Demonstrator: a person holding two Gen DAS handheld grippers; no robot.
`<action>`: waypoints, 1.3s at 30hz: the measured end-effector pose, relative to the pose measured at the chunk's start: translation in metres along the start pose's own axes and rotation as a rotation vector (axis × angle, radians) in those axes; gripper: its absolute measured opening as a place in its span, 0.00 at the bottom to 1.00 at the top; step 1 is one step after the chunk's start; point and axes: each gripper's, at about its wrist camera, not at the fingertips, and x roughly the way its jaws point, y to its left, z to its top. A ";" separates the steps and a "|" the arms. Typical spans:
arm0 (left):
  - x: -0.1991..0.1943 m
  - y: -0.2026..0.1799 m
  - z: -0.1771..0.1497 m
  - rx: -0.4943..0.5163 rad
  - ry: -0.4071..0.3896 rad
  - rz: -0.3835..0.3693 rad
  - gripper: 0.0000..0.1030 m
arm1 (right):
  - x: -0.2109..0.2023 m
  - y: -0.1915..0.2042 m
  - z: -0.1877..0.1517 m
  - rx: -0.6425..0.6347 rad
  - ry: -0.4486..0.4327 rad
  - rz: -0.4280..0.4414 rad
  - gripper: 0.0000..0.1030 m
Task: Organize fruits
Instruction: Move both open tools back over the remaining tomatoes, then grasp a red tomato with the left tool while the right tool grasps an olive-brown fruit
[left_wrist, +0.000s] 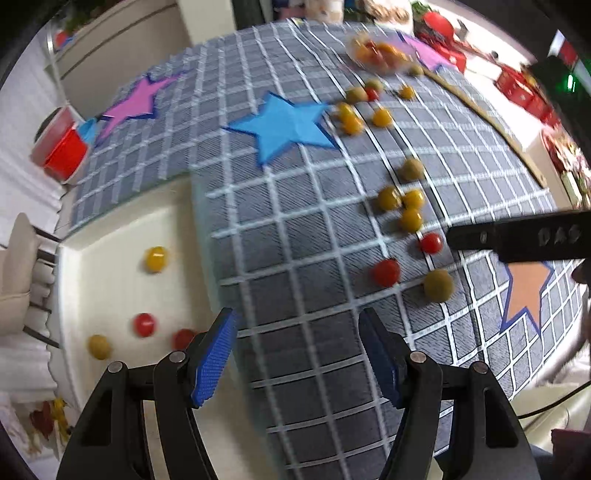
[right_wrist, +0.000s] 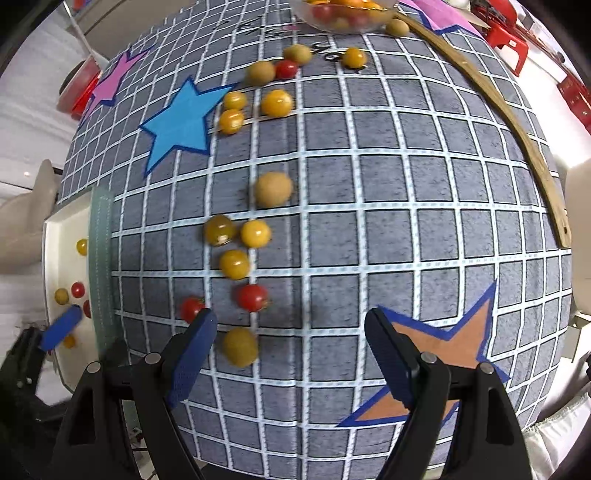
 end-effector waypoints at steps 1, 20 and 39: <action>0.004 -0.003 0.000 0.004 0.007 -0.001 0.67 | 0.001 -0.002 0.000 0.000 0.000 0.002 0.82; 0.044 -0.036 0.025 -0.021 0.021 -0.026 0.67 | 0.017 -0.002 0.050 -0.035 -0.054 0.054 0.61; 0.041 -0.063 0.032 -0.047 0.033 -0.047 0.21 | 0.031 0.020 0.072 -0.096 -0.065 0.059 0.27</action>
